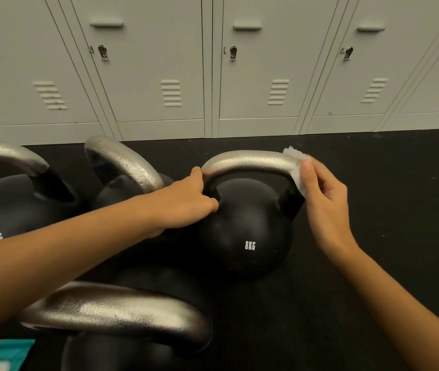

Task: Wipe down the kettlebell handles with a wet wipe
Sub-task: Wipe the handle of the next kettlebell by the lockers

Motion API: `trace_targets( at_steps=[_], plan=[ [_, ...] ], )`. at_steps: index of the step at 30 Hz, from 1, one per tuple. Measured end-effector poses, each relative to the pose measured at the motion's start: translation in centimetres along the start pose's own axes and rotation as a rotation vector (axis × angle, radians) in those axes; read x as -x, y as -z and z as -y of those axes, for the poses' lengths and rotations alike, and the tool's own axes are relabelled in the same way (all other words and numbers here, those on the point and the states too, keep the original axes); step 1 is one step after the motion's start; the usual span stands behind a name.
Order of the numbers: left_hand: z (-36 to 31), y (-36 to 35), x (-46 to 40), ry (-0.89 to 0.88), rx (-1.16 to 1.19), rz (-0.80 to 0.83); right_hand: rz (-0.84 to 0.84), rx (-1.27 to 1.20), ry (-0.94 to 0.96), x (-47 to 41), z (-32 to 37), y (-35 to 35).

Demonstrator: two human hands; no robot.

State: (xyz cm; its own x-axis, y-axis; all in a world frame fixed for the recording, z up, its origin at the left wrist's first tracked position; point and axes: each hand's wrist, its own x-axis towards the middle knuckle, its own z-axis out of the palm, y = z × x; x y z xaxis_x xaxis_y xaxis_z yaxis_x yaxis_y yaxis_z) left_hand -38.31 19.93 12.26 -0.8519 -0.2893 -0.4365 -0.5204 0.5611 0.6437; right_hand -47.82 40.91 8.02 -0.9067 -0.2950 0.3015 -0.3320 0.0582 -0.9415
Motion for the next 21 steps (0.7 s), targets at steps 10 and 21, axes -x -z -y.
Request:
trace_targets(
  at_steps=[10,21],
  plan=[
    [0.8,0.6,0.0,-0.032,0.051,0.041,0.073,-0.379,-0.427,5.8,4.6,-4.4],
    [0.7,0.6,0.7,-0.071,0.049,0.056,0.016,-0.626,-0.653,2.9,5.0,-9.5]
  ],
)
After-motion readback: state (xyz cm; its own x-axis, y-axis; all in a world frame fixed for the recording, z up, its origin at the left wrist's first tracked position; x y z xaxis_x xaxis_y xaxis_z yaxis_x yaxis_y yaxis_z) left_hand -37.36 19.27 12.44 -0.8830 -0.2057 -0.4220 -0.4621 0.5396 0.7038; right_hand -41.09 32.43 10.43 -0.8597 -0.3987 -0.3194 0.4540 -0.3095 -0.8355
